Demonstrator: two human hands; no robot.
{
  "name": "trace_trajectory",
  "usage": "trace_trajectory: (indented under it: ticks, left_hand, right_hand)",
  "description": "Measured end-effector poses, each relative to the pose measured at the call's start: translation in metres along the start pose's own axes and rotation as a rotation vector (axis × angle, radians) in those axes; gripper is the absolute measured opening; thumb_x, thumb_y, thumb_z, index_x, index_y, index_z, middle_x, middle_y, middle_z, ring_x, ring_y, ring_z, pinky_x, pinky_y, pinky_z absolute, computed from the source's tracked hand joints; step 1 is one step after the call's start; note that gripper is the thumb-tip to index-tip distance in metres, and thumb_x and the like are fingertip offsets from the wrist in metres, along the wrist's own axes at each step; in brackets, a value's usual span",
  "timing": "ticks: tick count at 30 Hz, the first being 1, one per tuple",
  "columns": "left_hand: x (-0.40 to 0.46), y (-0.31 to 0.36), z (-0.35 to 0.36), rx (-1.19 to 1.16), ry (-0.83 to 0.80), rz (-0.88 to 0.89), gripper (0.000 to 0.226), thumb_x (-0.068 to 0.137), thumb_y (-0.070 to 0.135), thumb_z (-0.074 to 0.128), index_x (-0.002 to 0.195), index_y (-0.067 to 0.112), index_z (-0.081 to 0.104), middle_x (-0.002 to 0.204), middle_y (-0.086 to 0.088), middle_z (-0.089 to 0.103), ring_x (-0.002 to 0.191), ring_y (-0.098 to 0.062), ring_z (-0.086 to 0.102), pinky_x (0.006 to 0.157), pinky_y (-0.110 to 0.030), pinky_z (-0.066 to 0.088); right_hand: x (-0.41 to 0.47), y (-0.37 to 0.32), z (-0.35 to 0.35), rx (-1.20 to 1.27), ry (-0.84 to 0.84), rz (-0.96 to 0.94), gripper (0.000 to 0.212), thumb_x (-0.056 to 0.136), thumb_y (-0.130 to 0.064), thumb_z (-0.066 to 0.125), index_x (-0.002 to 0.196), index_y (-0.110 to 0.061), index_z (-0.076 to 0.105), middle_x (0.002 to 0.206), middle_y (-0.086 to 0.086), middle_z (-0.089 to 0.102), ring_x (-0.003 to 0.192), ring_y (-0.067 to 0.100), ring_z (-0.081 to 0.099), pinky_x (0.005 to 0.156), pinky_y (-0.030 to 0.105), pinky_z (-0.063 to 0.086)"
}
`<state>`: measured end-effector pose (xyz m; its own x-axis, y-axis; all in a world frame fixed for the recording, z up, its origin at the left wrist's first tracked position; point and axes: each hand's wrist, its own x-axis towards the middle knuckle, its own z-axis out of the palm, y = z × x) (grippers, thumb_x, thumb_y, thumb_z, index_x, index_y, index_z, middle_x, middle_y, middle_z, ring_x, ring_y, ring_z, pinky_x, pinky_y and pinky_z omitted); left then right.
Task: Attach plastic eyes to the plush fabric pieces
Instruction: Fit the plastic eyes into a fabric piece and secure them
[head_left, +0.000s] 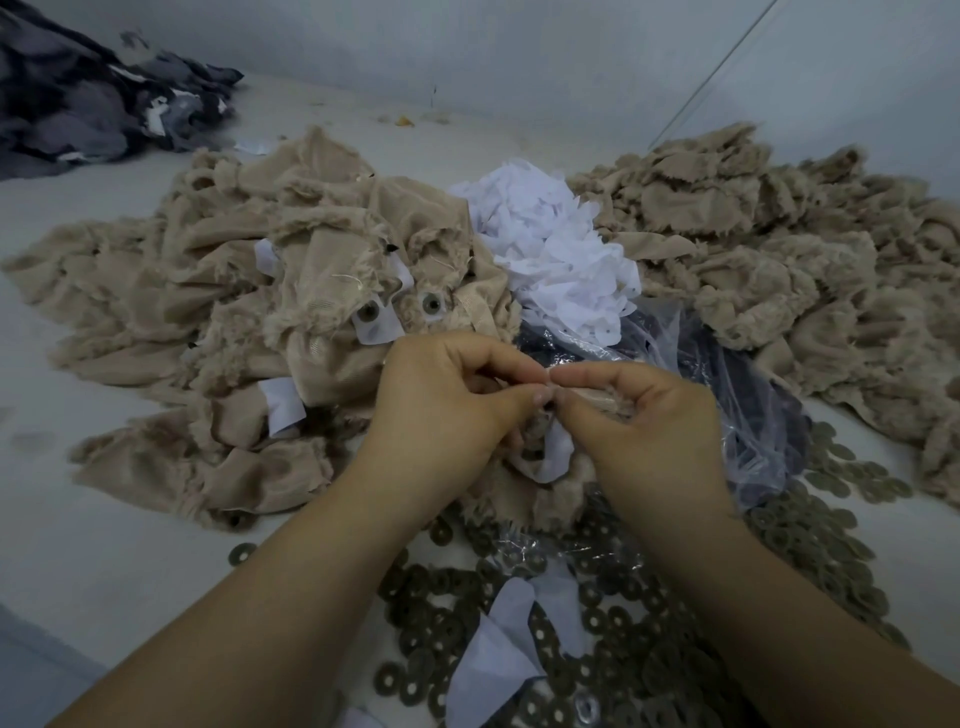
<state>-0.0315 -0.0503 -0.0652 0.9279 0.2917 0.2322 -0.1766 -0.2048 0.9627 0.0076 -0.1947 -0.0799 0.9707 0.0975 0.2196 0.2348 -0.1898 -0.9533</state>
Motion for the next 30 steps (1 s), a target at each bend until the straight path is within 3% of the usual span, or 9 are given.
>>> trace_trajectory:
  ticks: [3, 9, 13, 16, 24, 30]
  left_hand:
    - [-0.001, -0.001, 0.002, -0.032, -0.039, -0.015, 0.013, 0.077, -0.002, 0.078, 0.076, 0.01, 0.077, 0.061, -0.007, 0.071, 0.046, -0.014, 0.062, 0.047, -0.02, 0.05]
    - [-0.001, -0.007, 0.01, 0.141, 0.037, 0.106, 0.017, 0.077, 0.0, 0.079, 0.076, 0.017, 0.078, 0.07, 0.005, 0.073, 0.066, -0.003, 0.068, 0.062, -0.013, 0.053]
    - [-0.004, -0.015, 0.013, 0.412, 0.088, 0.456, 0.011, 0.078, 0.001, 0.077, 0.084, 0.01, 0.079, 0.08, 0.0, 0.071, 0.076, -0.005, 0.063, 0.072, -0.016, 0.051]
    - [-0.005, -0.022, 0.014, 0.42, 0.141, 0.538, 0.01, 0.079, 0.002, 0.076, 0.087, 0.008, 0.079, 0.081, -0.003, 0.07, 0.077, -0.006, 0.061, 0.07, -0.017, 0.05]
    - [-0.004, -0.028, 0.014, 0.285, 0.128, 0.432, 0.012, 0.076, 0.003, 0.079, 0.087, 0.007, 0.078, 0.082, -0.001, 0.068, 0.08, -0.007, 0.062, 0.069, -0.006, 0.046]
    - [-0.002, -0.031, 0.014, 0.282, 0.094, 0.465, 0.005, 0.075, 0.002, 0.078, 0.079, 0.005, 0.078, 0.078, -0.002, 0.067, 0.077, -0.007, 0.061, 0.067, -0.006, 0.045]
  right_hand:
    - [0.0, -0.002, 0.0, 0.003, 0.007, 0.015, 0.015, 0.081, -0.012, 0.082, 0.081, -0.027, 0.079, 0.07, -0.008, 0.075, 0.067, 0.026, 0.072, 0.058, 0.033, 0.06]
    - [-0.001, -0.003, 0.0, -0.03, 0.013, 0.006, 0.018, 0.083, -0.01, 0.078, 0.081, -0.028, 0.078, 0.068, -0.002, 0.075, 0.069, 0.041, 0.069, 0.061, 0.052, 0.058]
    - [0.0, -0.002, -0.002, 0.054, -0.009, 0.057, 0.015, 0.085, -0.006, 0.076, 0.083, -0.021, 0.079, 0.073, -0.004, 0.077, 0.068, 0.017, 0.075, 0.061, 0.031, 0.062]
    - [0.001, -0.002, -0.003, 0.129, -0.039, 0.111, 0.013, 0.086, -0.005, 0.075, 0.084, -0.017, 0.079, 0.076, 0.0, 0.078, 0.073, 0.015, 0.076, 0.065, 0.028, 0.062]
    - [-0.001, 0.0, -0.001, 0.172, -0.068, 0.077, 0.014, 0.088, -0.006, 0.072, 0.085, -0.017, 0.078, 0.079, -0.001, 0.078, 0.076, 0.013, 0.076, 0.066, 0.023, 0.06]
    - [0.0, 0.001, -0.001, 0.225, -0.126, 0.158, 0.012, 0.091, -0.004, 0.068, 0.093, -0.013, 0.077, 0.089, 0.005, 0.079, 0.09, 0.022, 0.076, 0.082, 0.037, 0.061]
